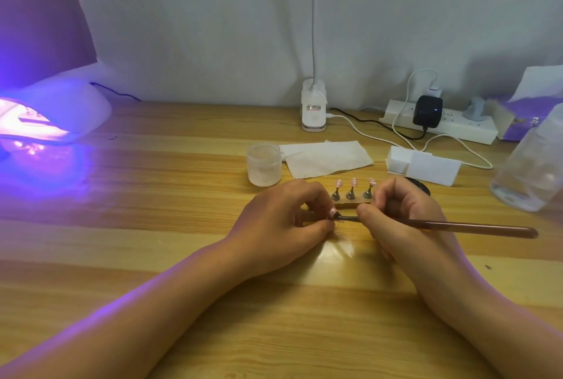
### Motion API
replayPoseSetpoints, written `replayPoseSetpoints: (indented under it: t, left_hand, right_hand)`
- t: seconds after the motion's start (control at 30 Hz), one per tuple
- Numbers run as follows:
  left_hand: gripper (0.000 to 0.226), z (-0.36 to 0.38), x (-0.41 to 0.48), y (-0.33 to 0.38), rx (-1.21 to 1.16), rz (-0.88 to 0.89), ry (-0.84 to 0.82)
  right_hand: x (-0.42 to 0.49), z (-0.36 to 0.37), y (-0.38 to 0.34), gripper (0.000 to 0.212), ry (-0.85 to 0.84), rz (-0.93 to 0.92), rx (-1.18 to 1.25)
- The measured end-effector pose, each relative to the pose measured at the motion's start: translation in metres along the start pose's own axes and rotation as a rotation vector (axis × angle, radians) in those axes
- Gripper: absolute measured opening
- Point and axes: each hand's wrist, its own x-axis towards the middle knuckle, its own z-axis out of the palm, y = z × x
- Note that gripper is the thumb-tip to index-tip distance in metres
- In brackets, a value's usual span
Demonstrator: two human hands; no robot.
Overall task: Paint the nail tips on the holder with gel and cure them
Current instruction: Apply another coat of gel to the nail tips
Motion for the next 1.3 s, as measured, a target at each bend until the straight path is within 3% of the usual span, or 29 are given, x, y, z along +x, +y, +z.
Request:
replayPoseSetpoints:
  t: [0.47,0.97,1.07,1.17,1.3]
  left_hand:
    - [0.011,0.001,0.000,-0.003,-0.030,0.013,0.004]
    - [0.012,0.001,-0.001,-0.002,-0.028,0.021,0.003]
    - [0.012,0.001,-0.001,-0.002,-0.036,0.020,0.004]
    - [0.012,0.001,0.000,-0.003,-0.047,0.017,0.009]
    - [0.014,0.000,0.000,-0.002,-0.057,0.014,0.013]
  right_hand:
    - [-0.001,-0.001,-0.001,0.020,0.069,0.012,0.163]
    - [-0.001,0.000,0.000,0.026,0.020,0.003,-0.014]
    - [-0.002,-0.001,-0.001,0.028,0.064,0.026,0.076]
    - [-0.003,-0.002,-0.005,0.015,0.082,0.082,0.184]
    - [-0.003,-0.001,-0.010,0.025,0.071,0.065,0.219]
